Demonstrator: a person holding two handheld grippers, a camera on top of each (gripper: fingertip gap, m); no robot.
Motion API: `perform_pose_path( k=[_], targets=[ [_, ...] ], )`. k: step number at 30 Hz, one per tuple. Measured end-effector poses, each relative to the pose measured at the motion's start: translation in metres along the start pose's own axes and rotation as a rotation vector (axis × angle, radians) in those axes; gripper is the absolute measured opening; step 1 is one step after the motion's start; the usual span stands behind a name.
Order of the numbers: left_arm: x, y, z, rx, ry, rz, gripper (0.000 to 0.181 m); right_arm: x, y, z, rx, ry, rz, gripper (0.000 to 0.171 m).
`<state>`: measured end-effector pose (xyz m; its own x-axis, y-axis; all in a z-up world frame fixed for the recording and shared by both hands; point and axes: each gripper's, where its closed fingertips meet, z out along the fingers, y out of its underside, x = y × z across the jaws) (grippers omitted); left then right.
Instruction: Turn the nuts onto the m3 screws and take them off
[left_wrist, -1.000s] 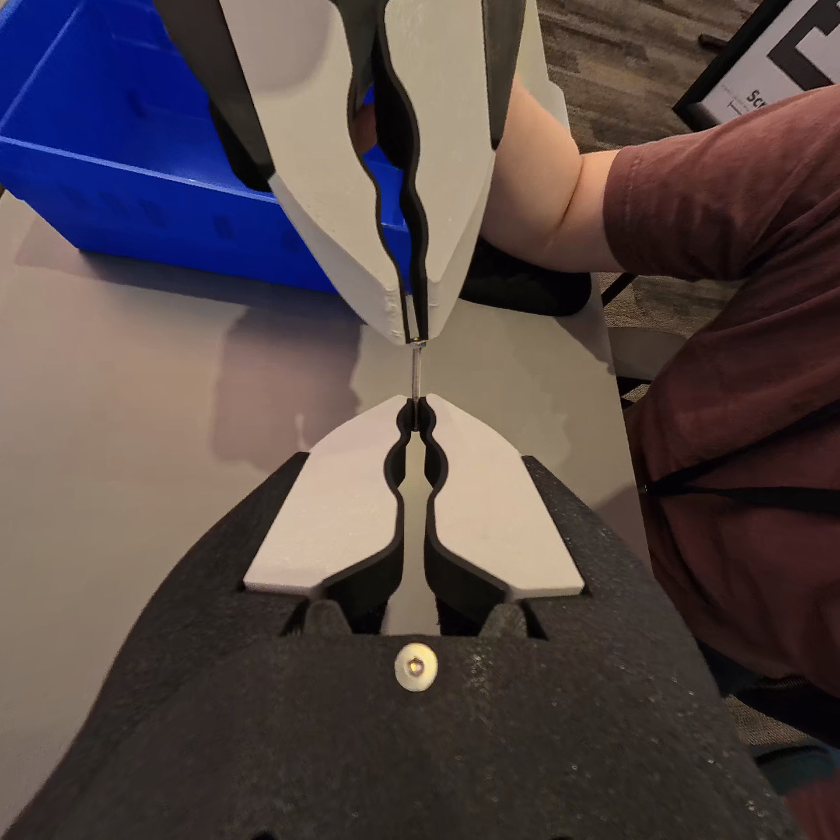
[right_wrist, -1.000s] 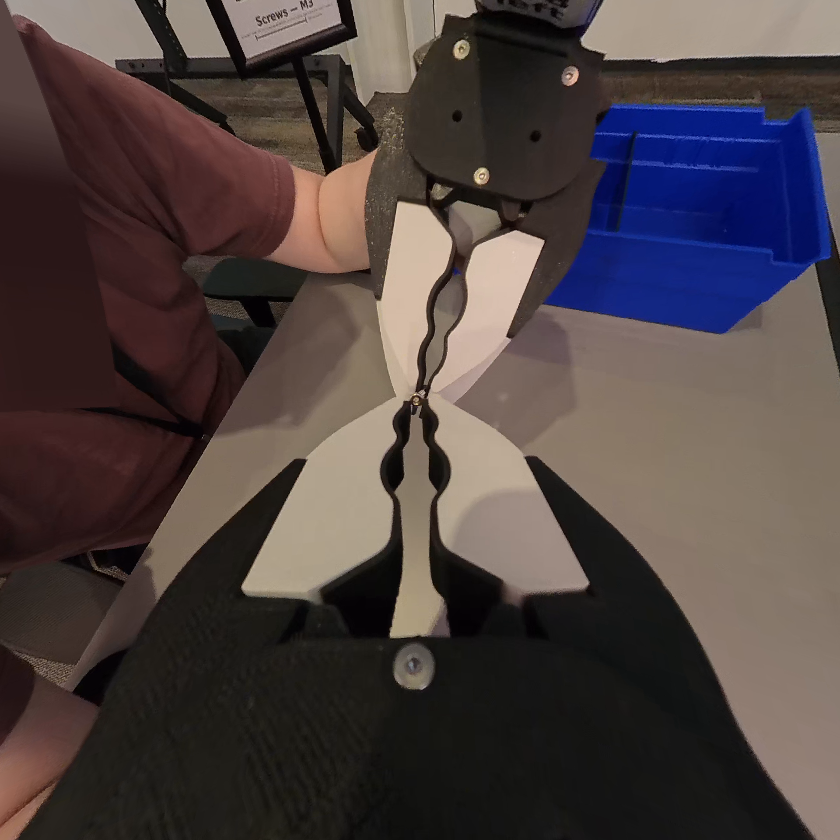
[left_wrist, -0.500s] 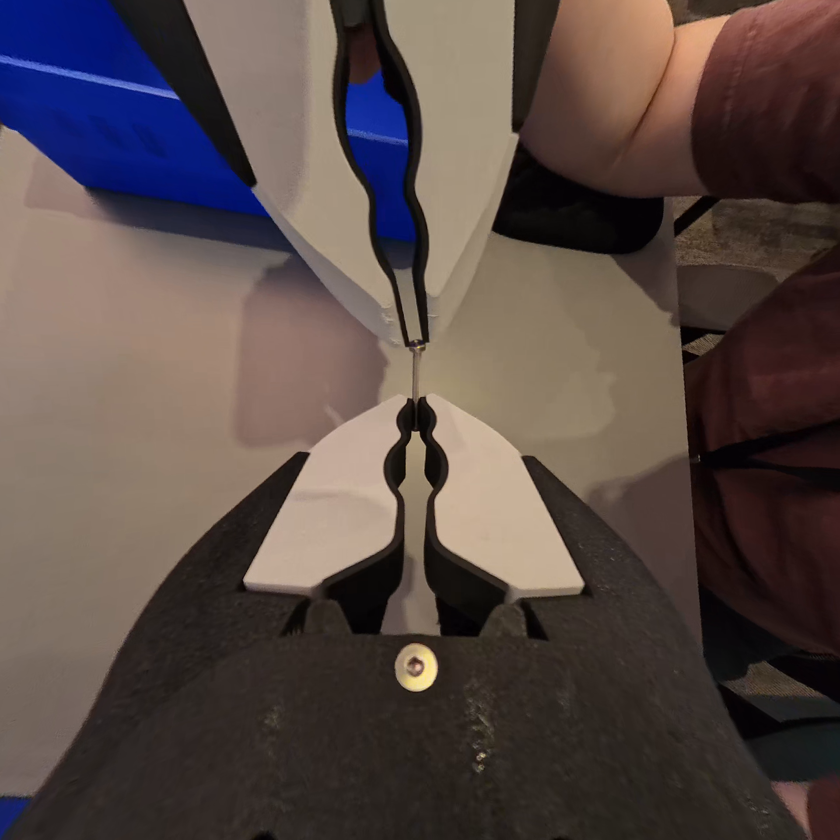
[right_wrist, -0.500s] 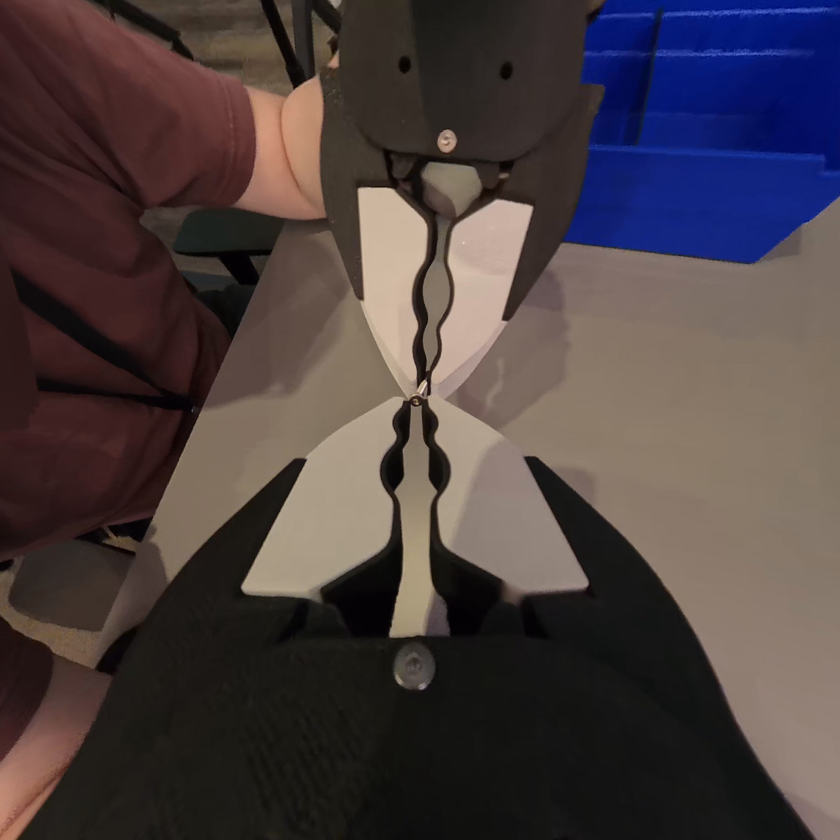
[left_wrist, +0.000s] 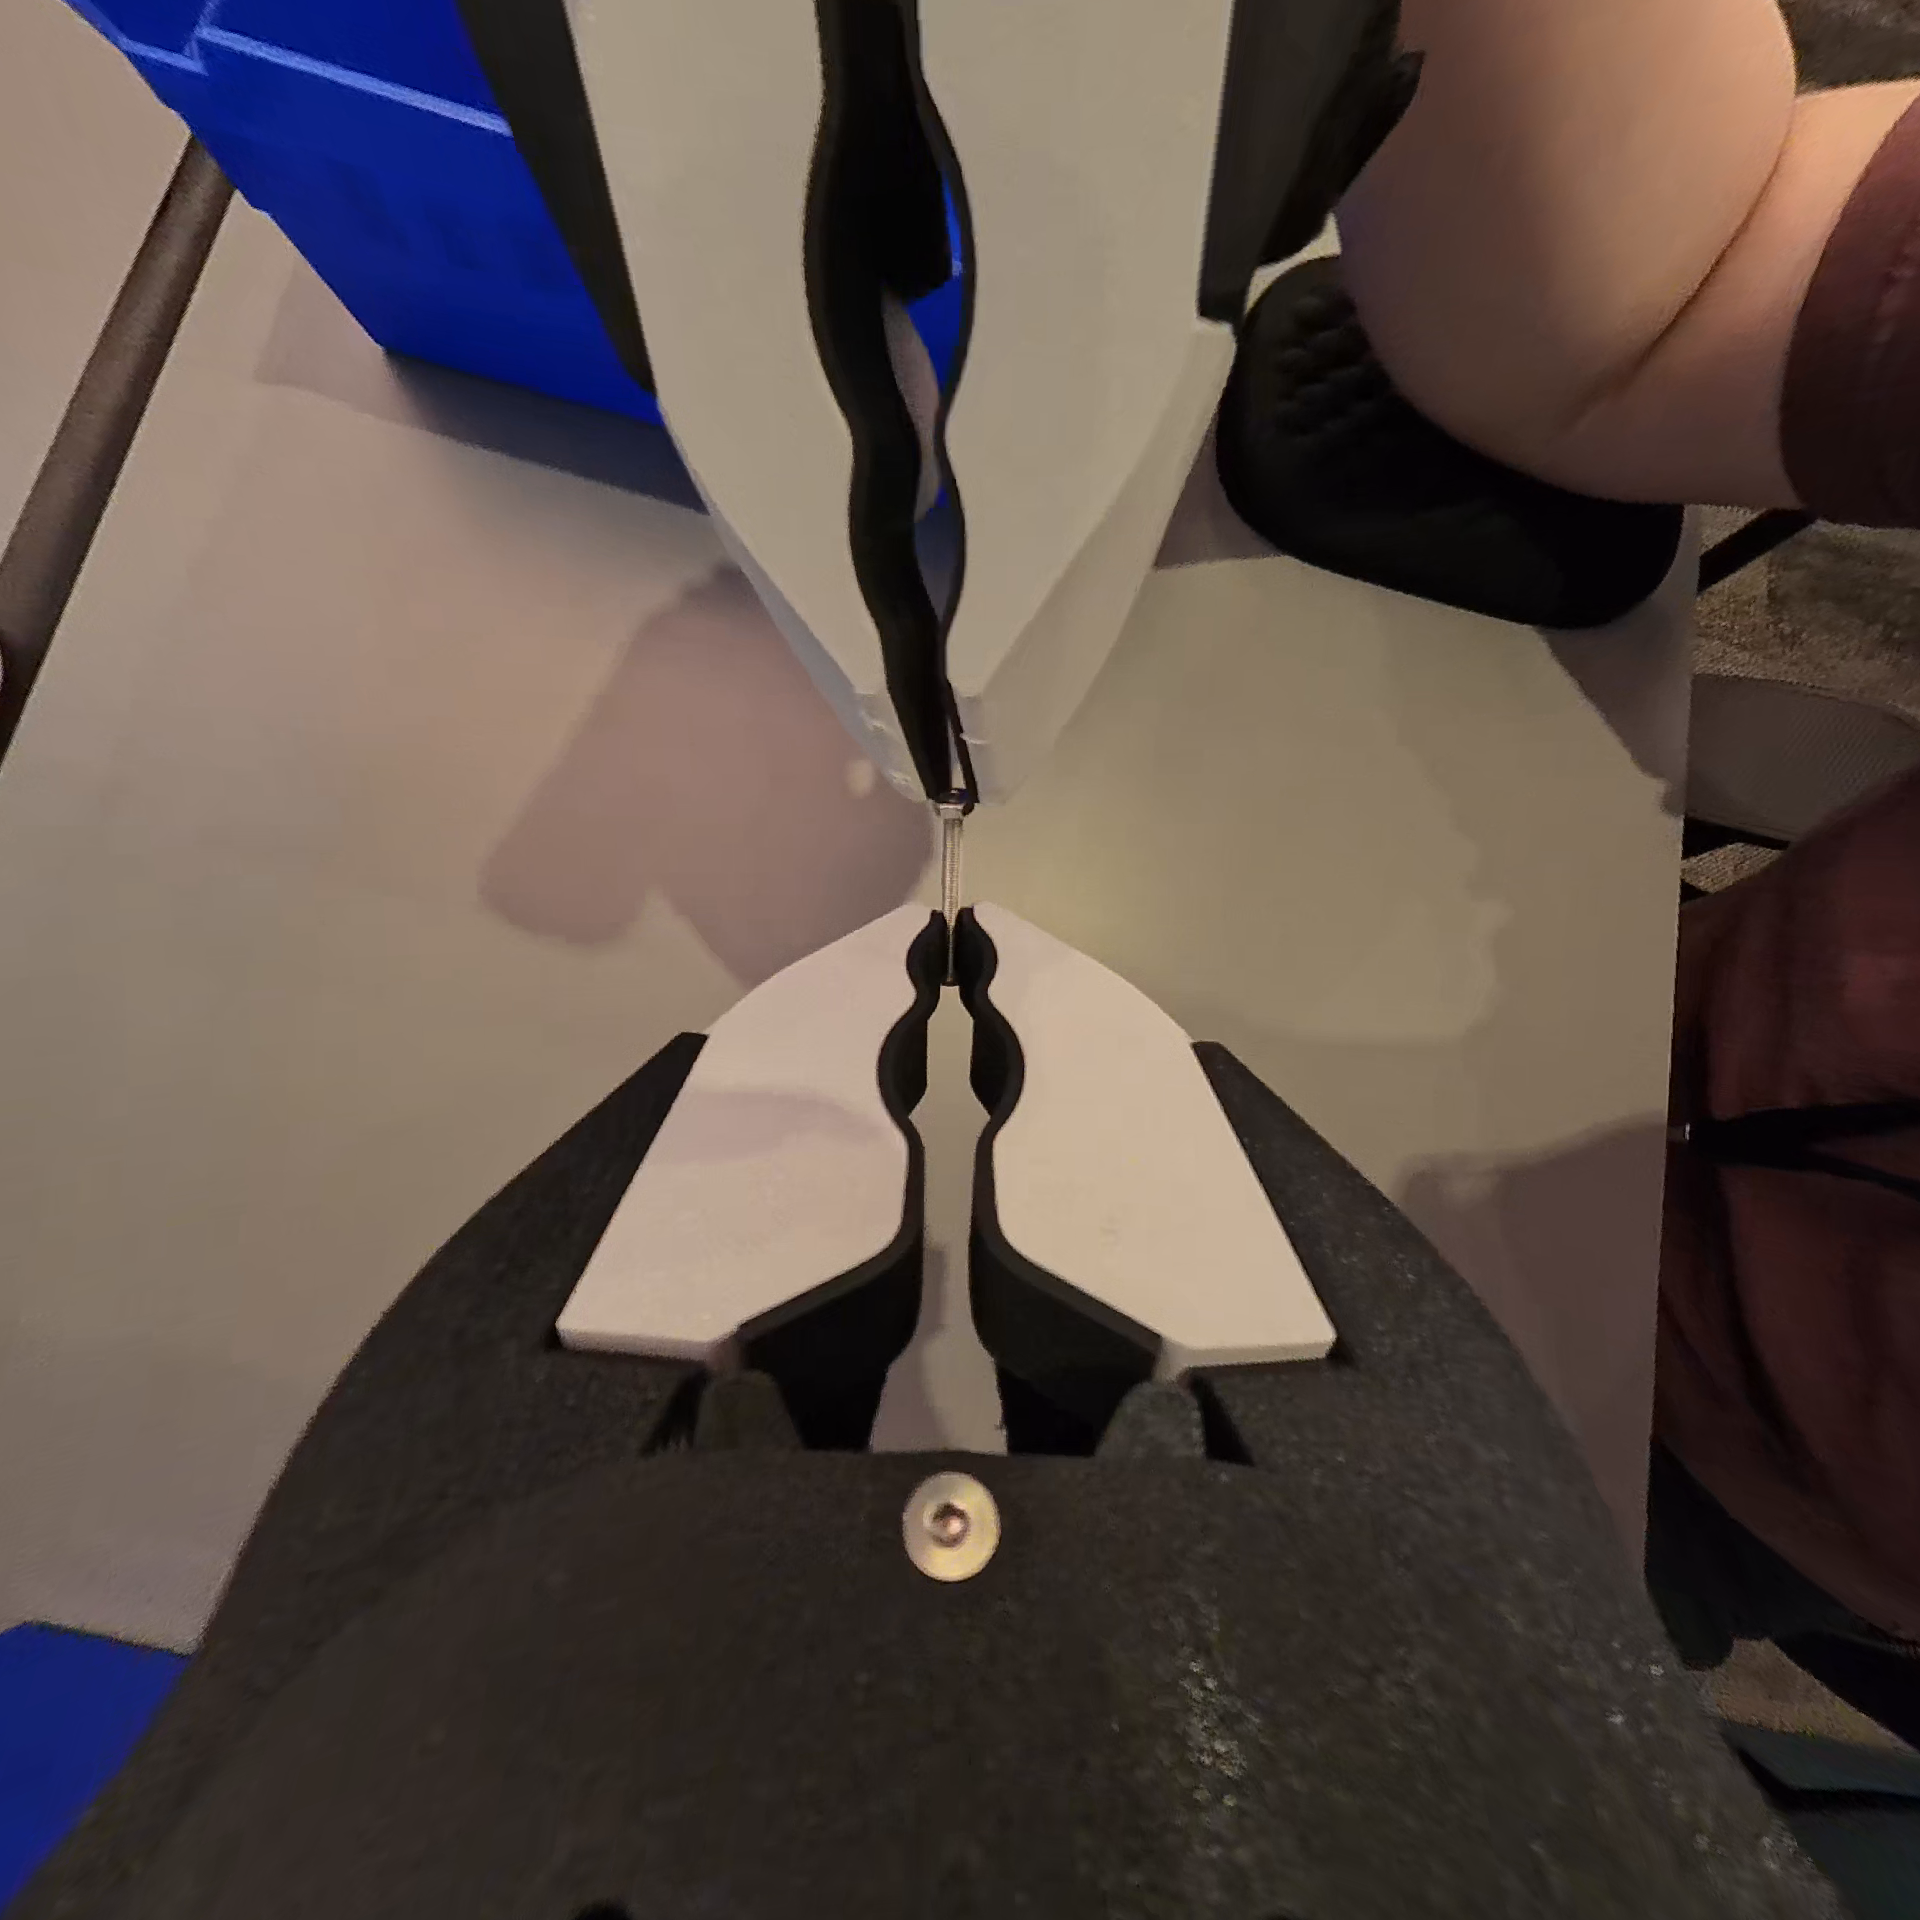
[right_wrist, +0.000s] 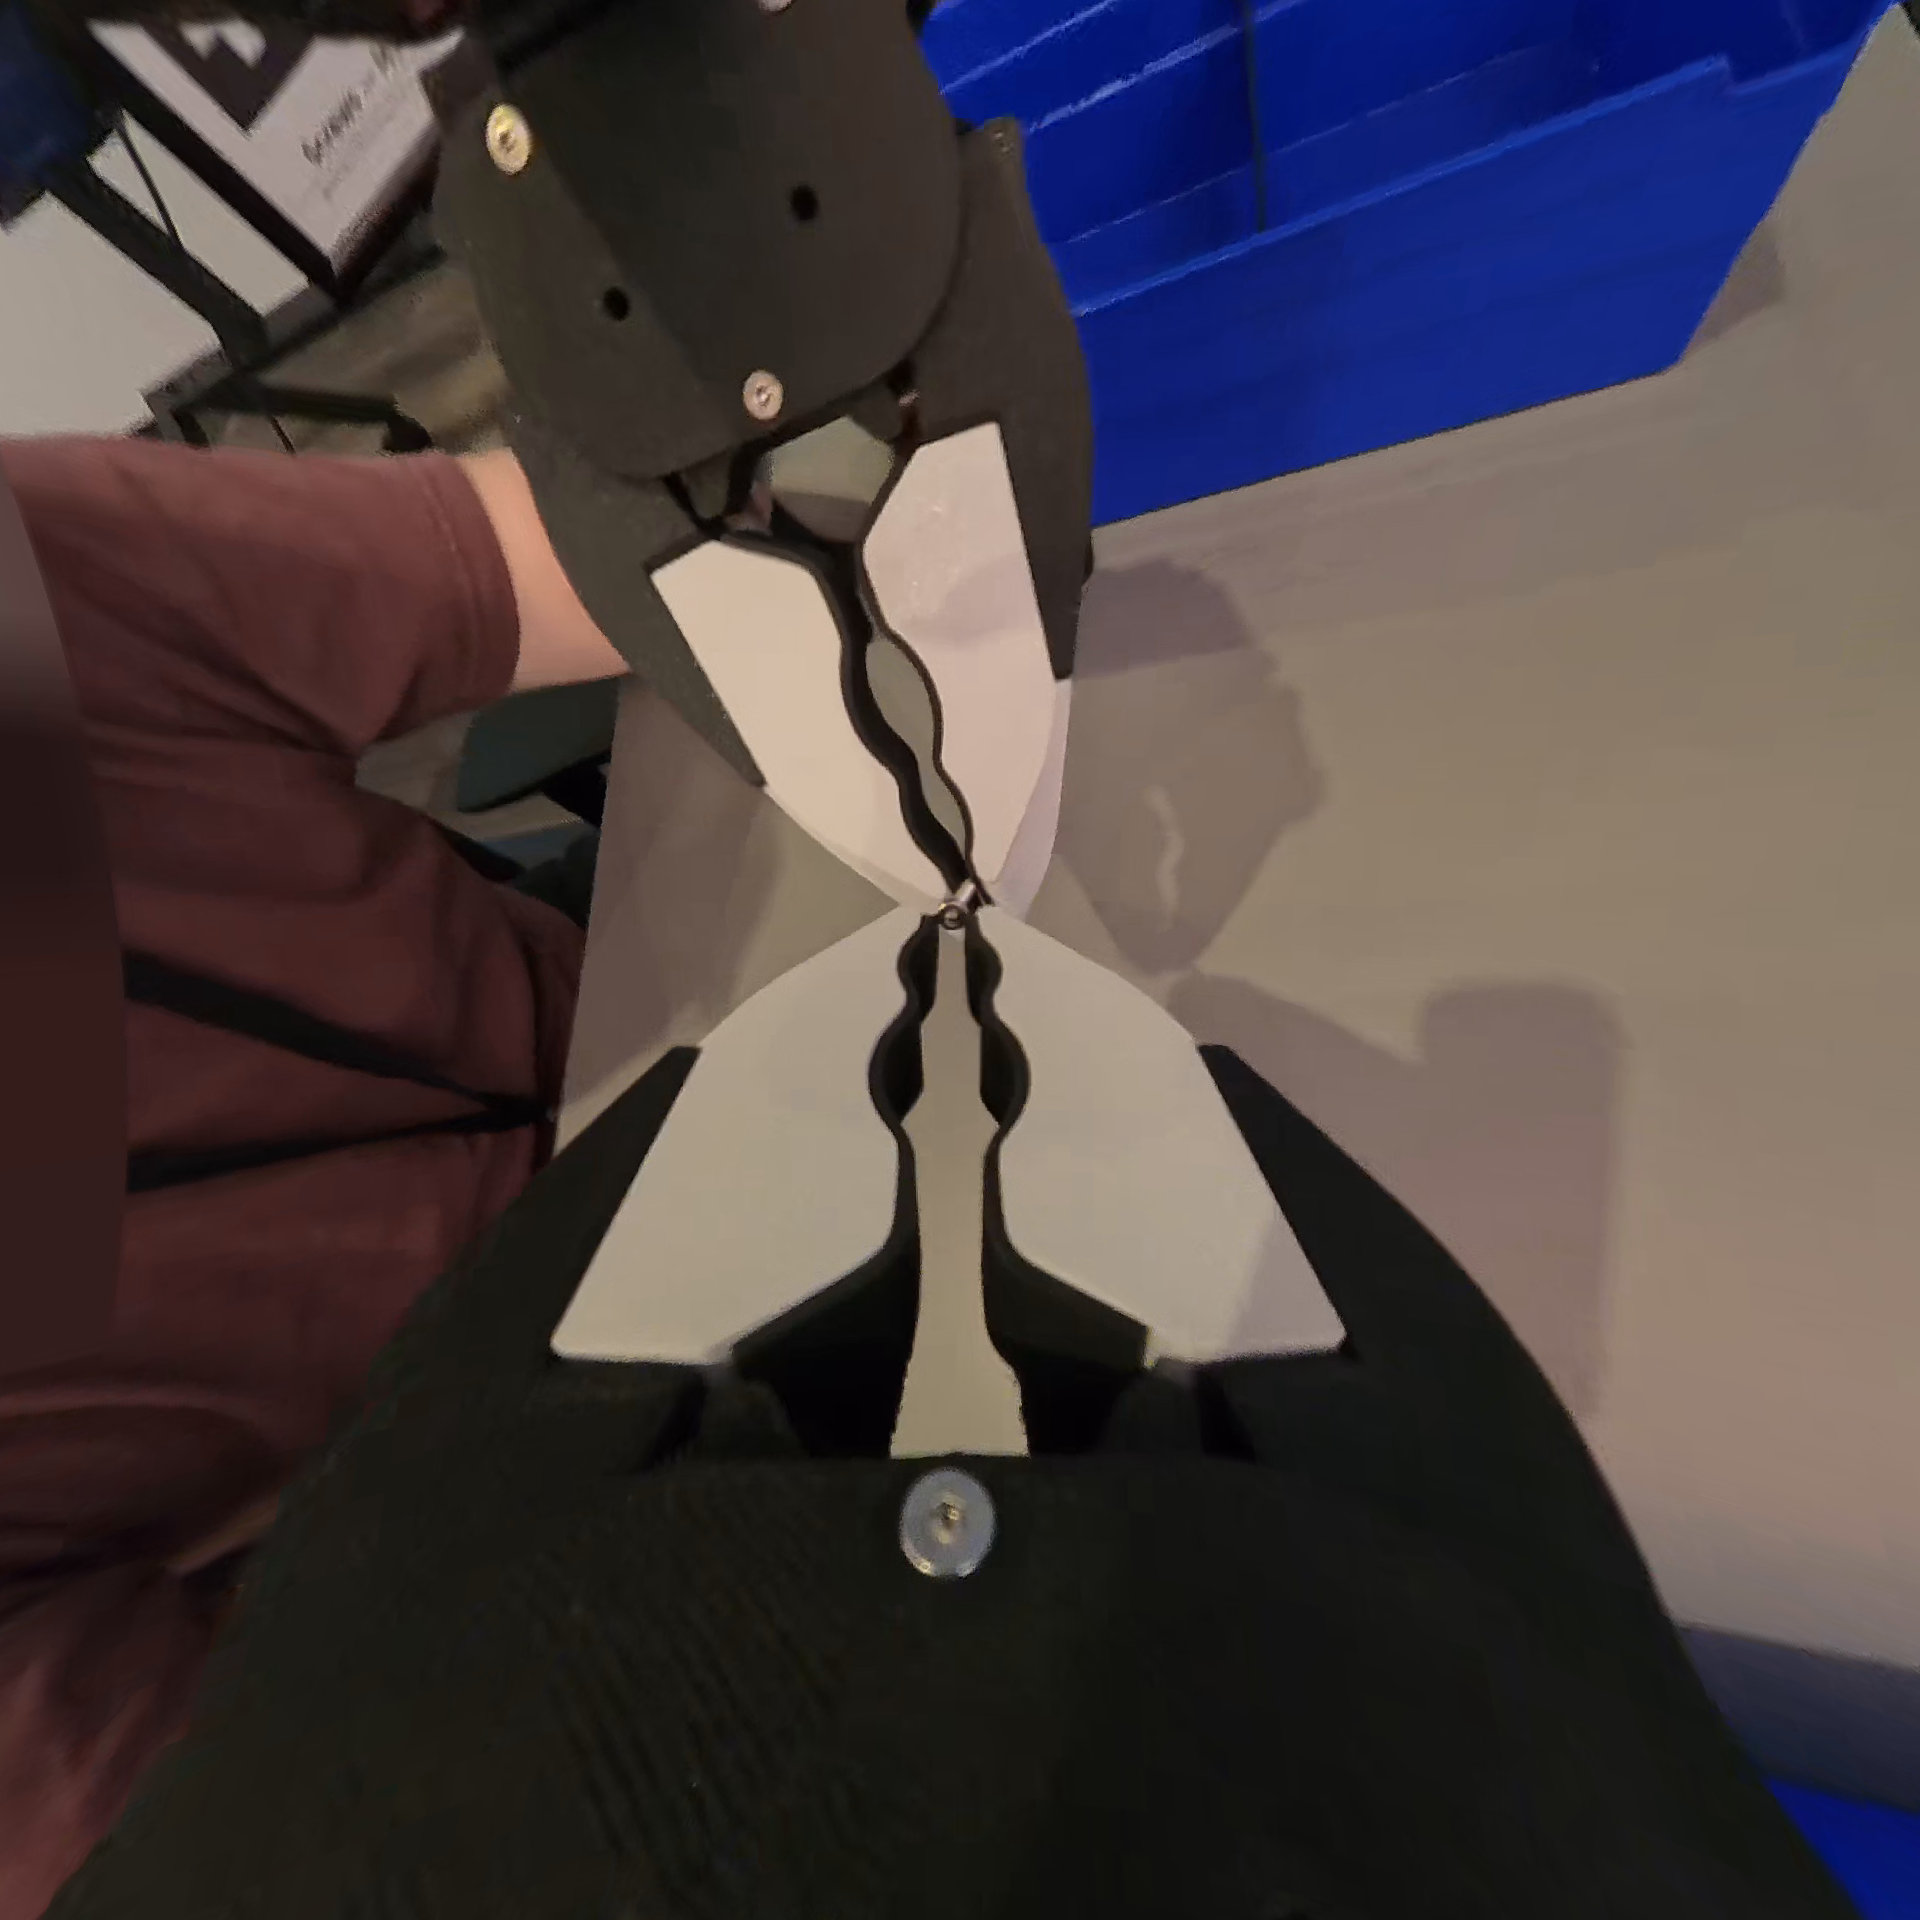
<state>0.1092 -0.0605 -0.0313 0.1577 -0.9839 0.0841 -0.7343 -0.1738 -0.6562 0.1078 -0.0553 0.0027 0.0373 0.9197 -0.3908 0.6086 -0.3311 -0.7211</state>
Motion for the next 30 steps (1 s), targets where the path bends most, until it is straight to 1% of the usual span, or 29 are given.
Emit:
perform_pose_path(
  k=[2, 5, 9, 13, 15, 19, 23, 27, 30],
  targets=[
    [-0.004, 0.000, -0.001, 0.003, -0.020, -0.010, 0.002, 0.003, -0.002, 0.000, 0.018, 0.003, 0.058, 0.005],
    [-0.005, 0.002, -0.001, -0.006, -0.026, -0.014, 0.002, 0.005, -0.003, 0.001, 0.022, 0.005, 0.091, 0.005],
    [-0.005, 0.000, -0.001, 0.004, -0.025, -0.011, 0.002, 0.004, -0.005, 0.001, 0.031, 0.010, 0.061, 0.006],
    [-0.005, -0.002, -0.004, 0.019, -0.028, -0.006, 0.002, -0.002, -0.014, -0.006, 0.084, 0.000, 0.015, 0.011],
    [-0.005, -0.005, -0.007, 0.040, -0.032, -0.001, 0.002, -0.001, -0.016, -0.011, 0.097, 0.022, -0.007, 0.016],
    [-0.008, -0.022, -0.019, 0.155, -0.065, 0.039, 0.002, -0.003, -0.032, -0.022, 0.198, 0.068, -0.187, 0.029],
    [-0.006, -0.044, -0.036, 0.302, -0.093, 0.092, 0.002, -0.015, -0.053, -0.036, 0.343, 0.120, -0.380, 0.032],
    [0.000, -0.060, -0.053, 0.428, -0.102, 0.135, 0.002, -0.041, -0.067, -0.053, 0.482, 0.153, -0.573, 0.030],
    [0.004, -0.066, -0.059, 0.476, -0.100, 0.140, 0.002, -0.054, -0.073, -0.059, 0.554, 0.134, -0.624, 0.024]
  ],
)
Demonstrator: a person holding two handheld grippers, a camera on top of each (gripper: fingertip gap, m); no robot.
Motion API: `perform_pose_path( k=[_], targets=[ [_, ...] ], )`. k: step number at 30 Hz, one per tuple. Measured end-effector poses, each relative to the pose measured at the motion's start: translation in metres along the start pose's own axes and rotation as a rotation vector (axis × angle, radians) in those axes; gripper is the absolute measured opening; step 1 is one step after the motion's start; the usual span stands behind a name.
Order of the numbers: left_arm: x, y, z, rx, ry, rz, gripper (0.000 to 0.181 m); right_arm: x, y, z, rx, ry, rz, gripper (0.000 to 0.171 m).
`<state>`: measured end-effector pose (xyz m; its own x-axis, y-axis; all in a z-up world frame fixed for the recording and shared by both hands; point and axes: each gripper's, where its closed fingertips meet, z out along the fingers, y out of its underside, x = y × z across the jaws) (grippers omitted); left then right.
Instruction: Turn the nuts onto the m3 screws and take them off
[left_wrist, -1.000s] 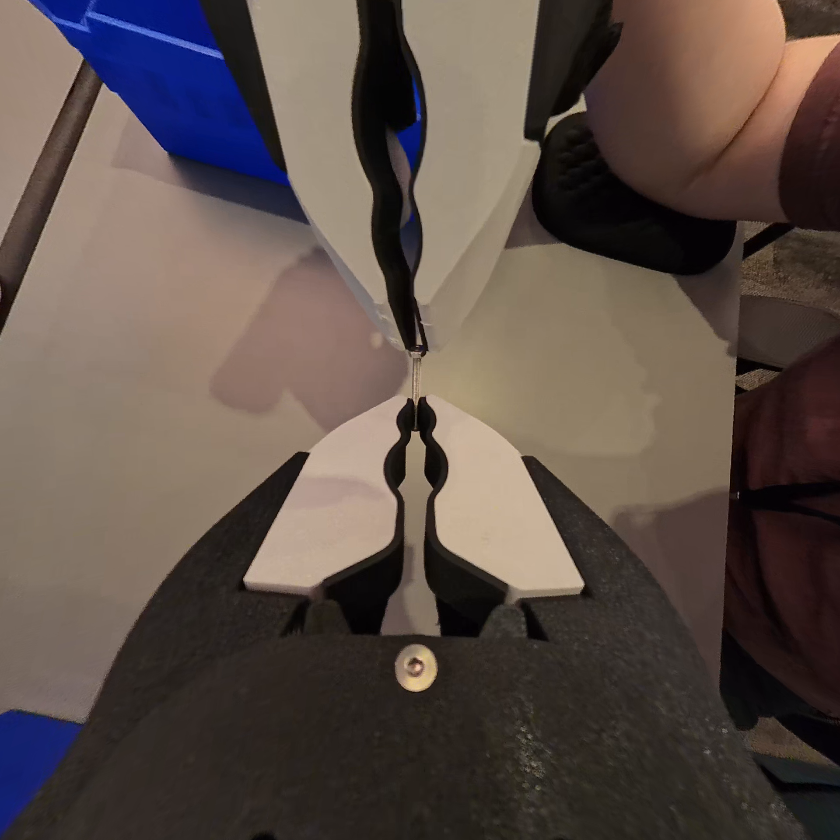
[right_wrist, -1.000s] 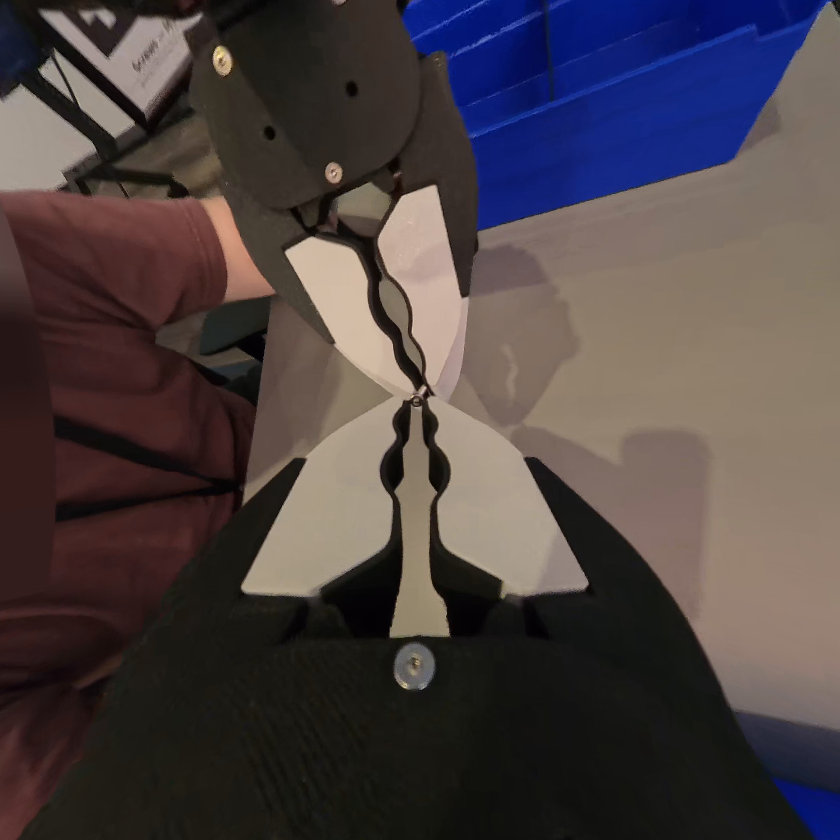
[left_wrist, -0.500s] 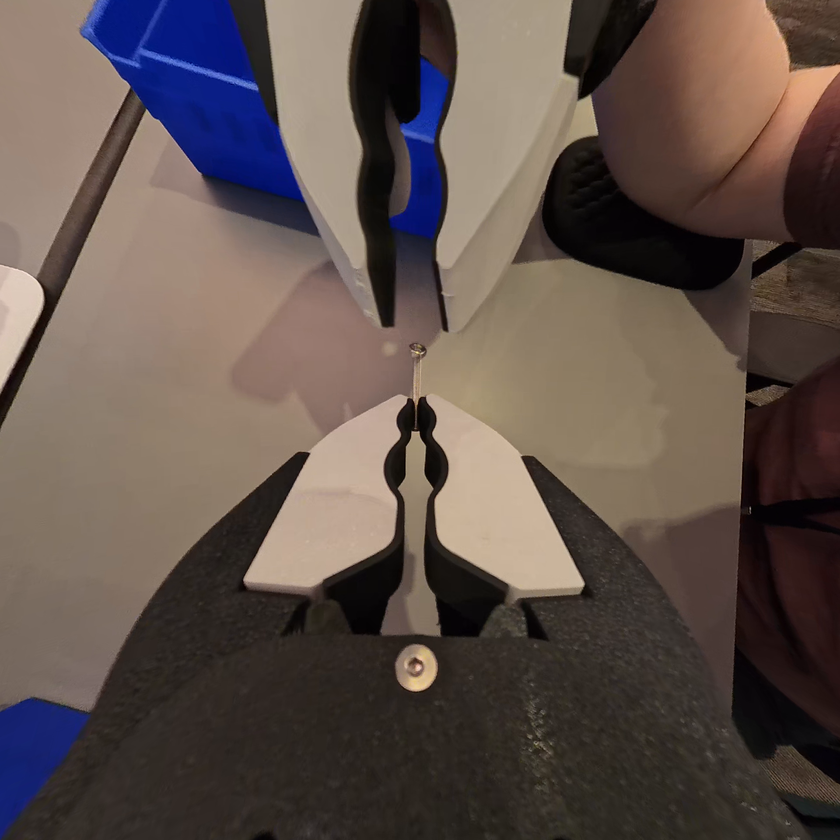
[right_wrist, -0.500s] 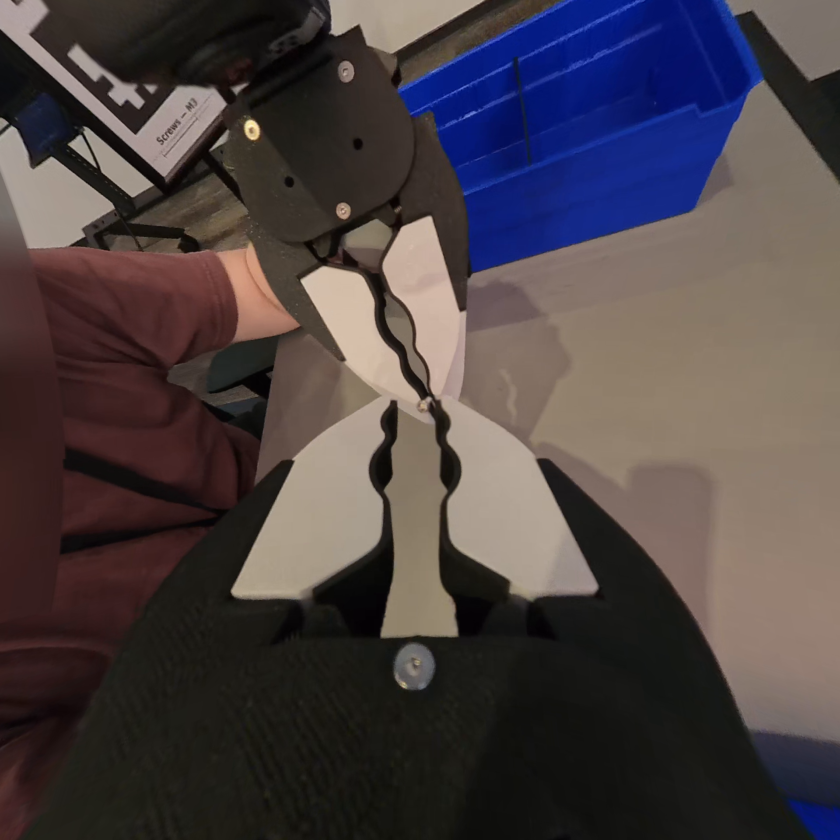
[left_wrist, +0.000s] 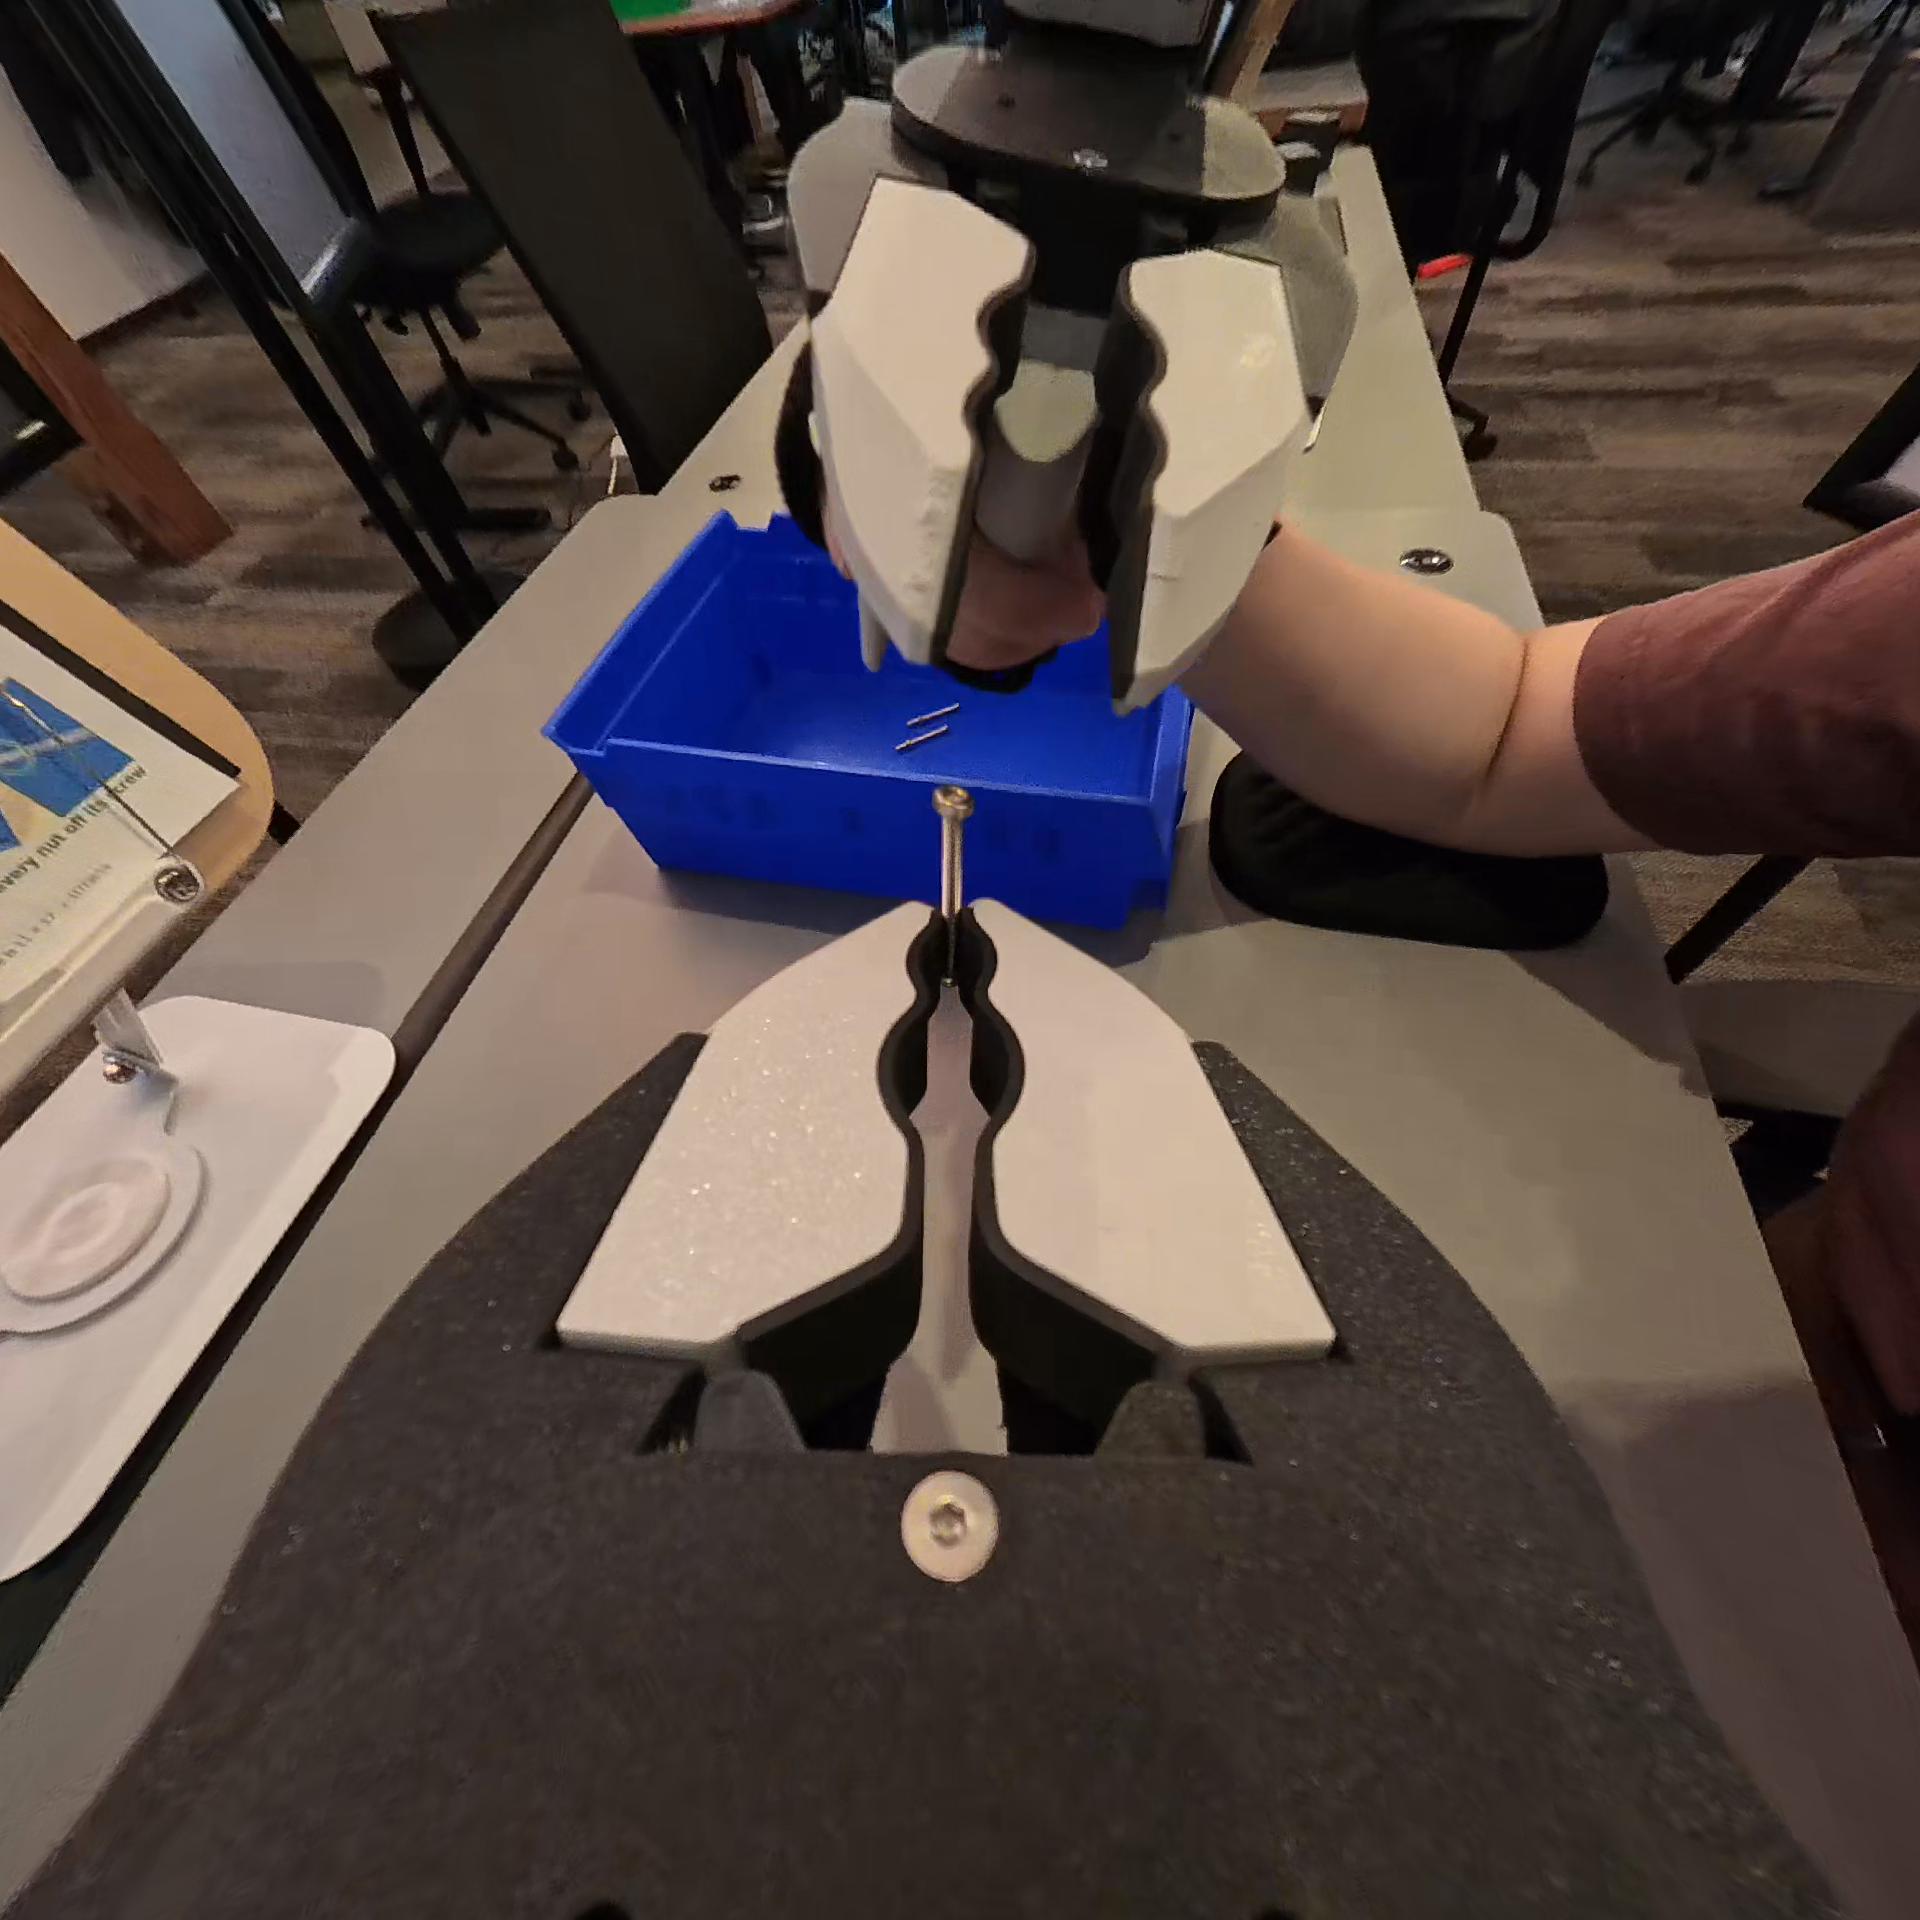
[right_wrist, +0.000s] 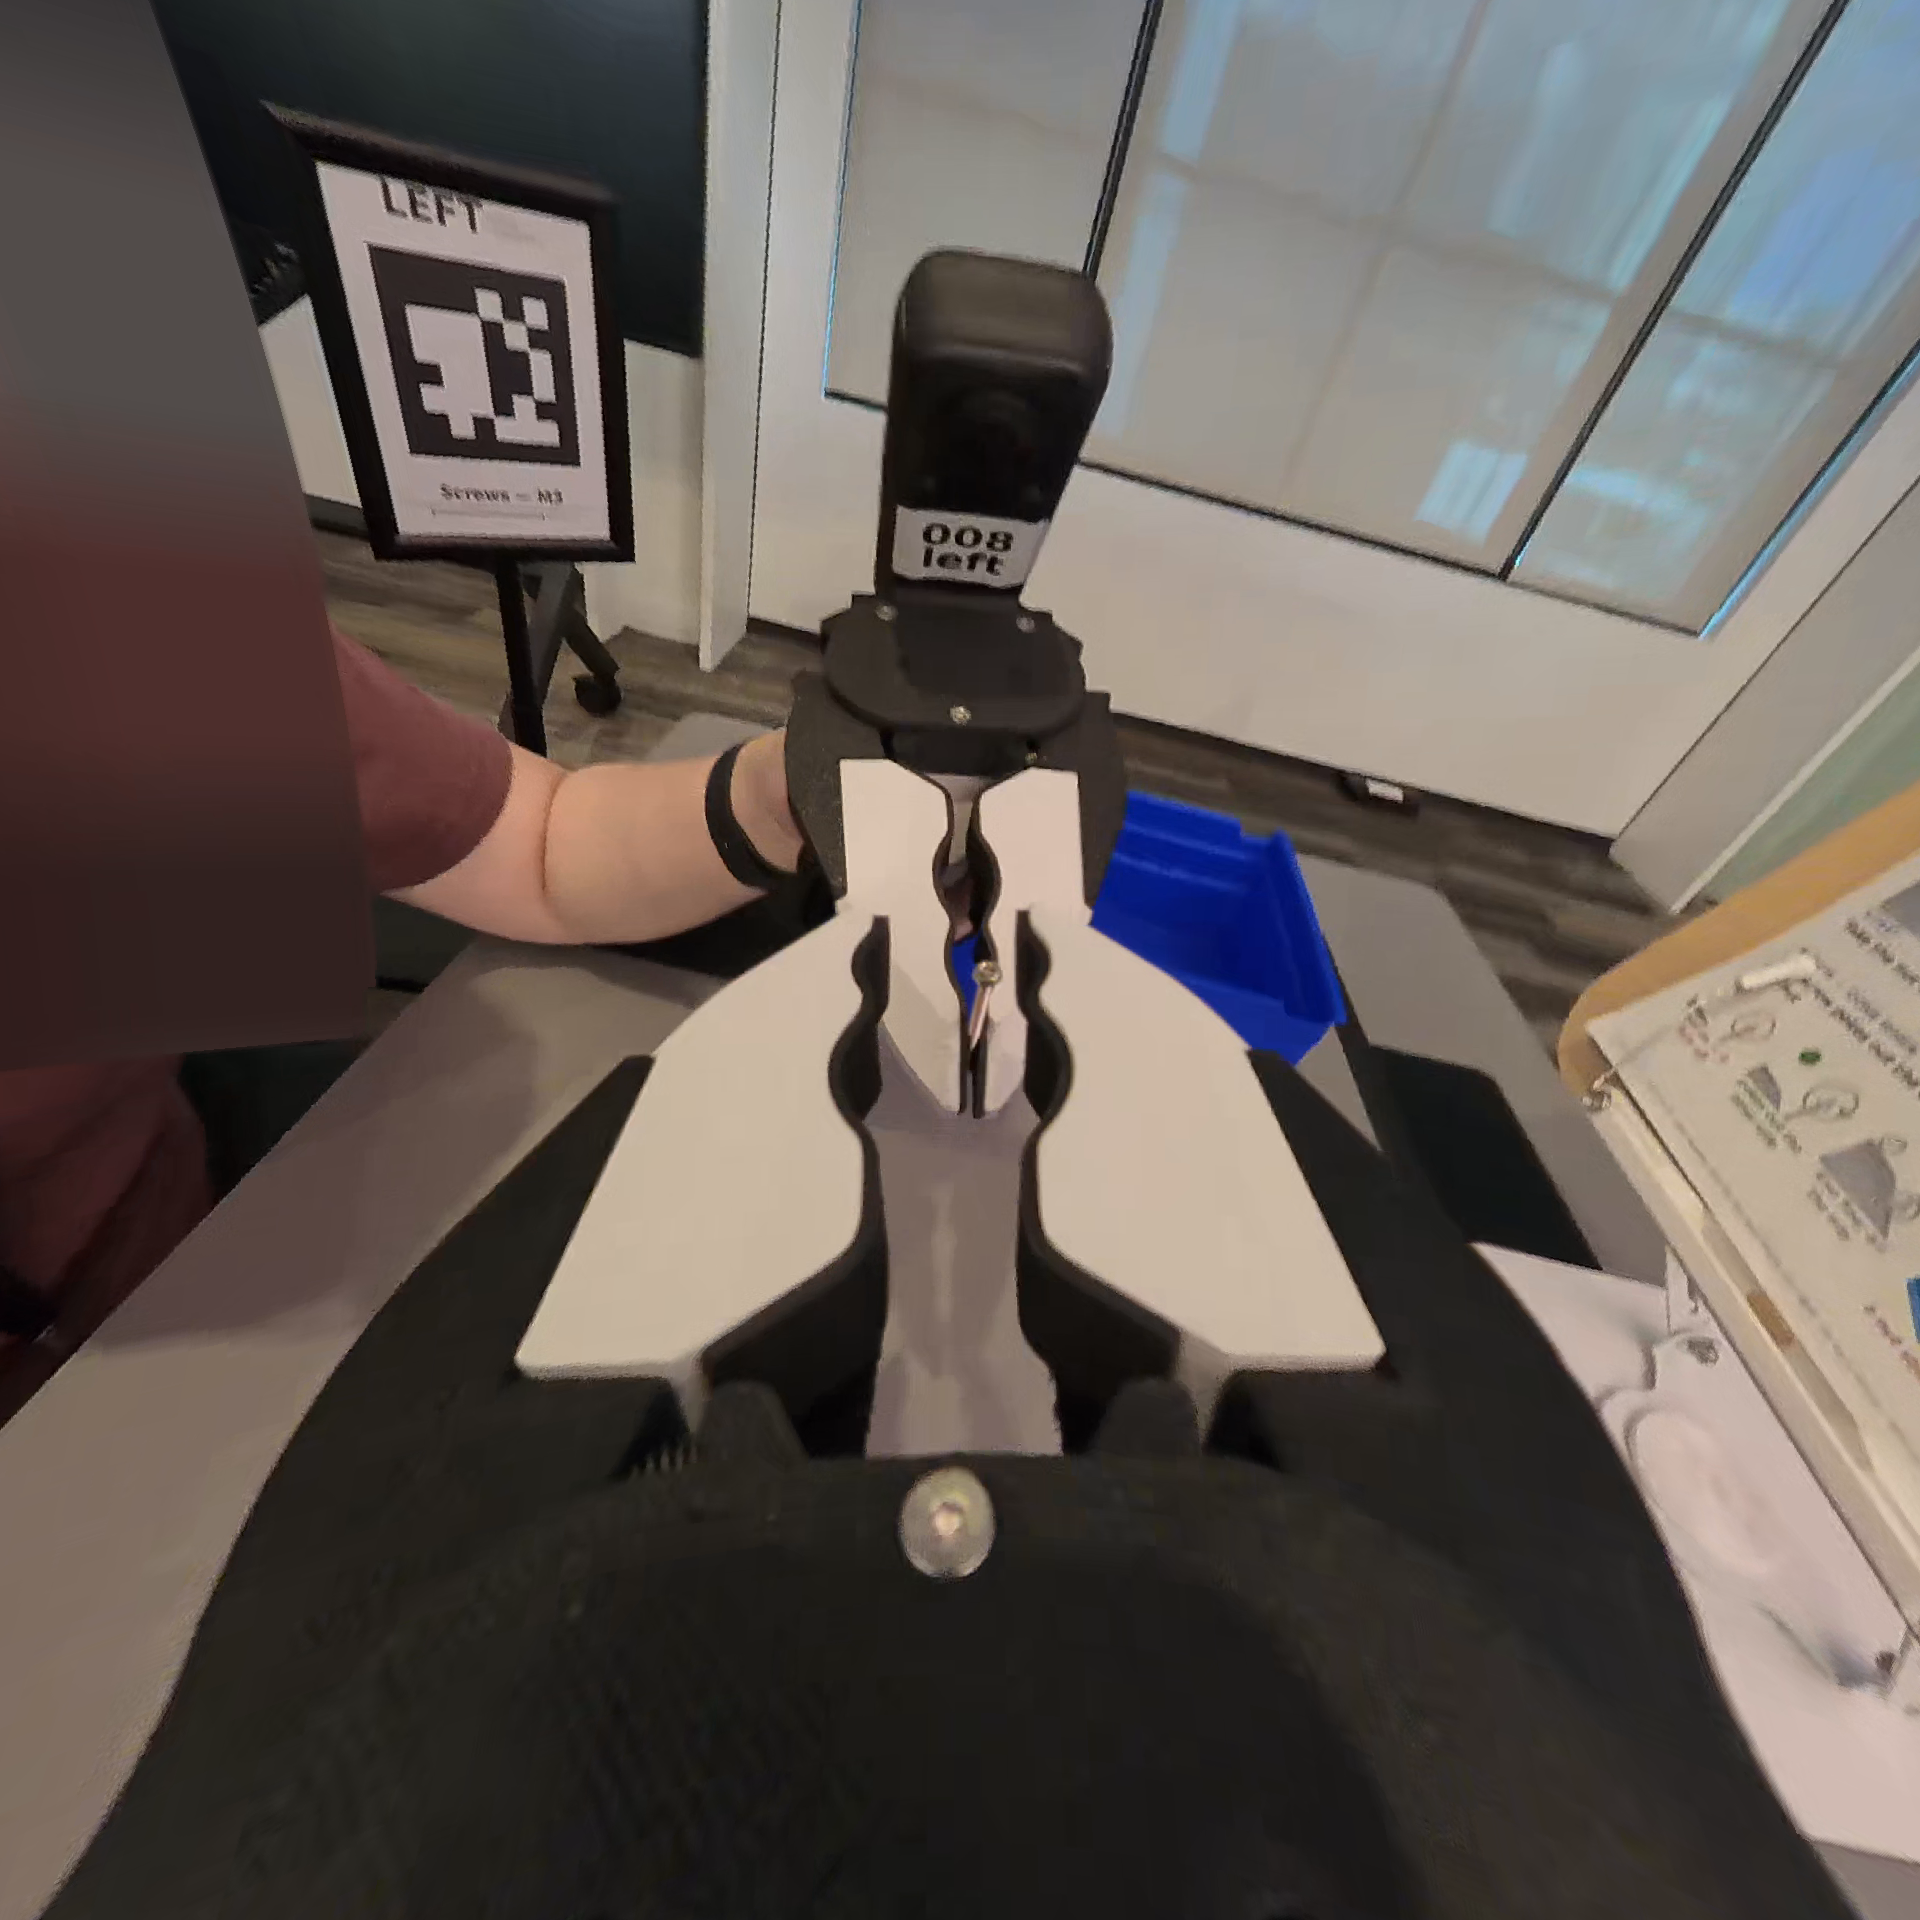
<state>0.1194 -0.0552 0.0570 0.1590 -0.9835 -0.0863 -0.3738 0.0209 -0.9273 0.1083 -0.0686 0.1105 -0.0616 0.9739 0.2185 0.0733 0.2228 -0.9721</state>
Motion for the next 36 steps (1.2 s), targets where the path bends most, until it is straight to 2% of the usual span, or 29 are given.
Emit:
perform_pose_path(
  k=[4, 29, 36],
  targets=[
    [0.005, -0.007, -0.002, 0.043, 0.025, -0.007, 0.002, 0.001, -0.006, 0.001, 0.061, 0.027, -0.046, 0.018],
    [0.014, -0.003, 0.001, 0.012, 0.067, -0.026, 0.002, -0.004, 0.009, 0.008, 0.050, -0.055, -0.046, 0.012],
    [0.015, -0.003, 0.002, 0.011, 0.070, -0.029, 0.002, -0.005, 0.012, 0.007, 0.045, -0.074, -0.032, 0.006]
  ],
)
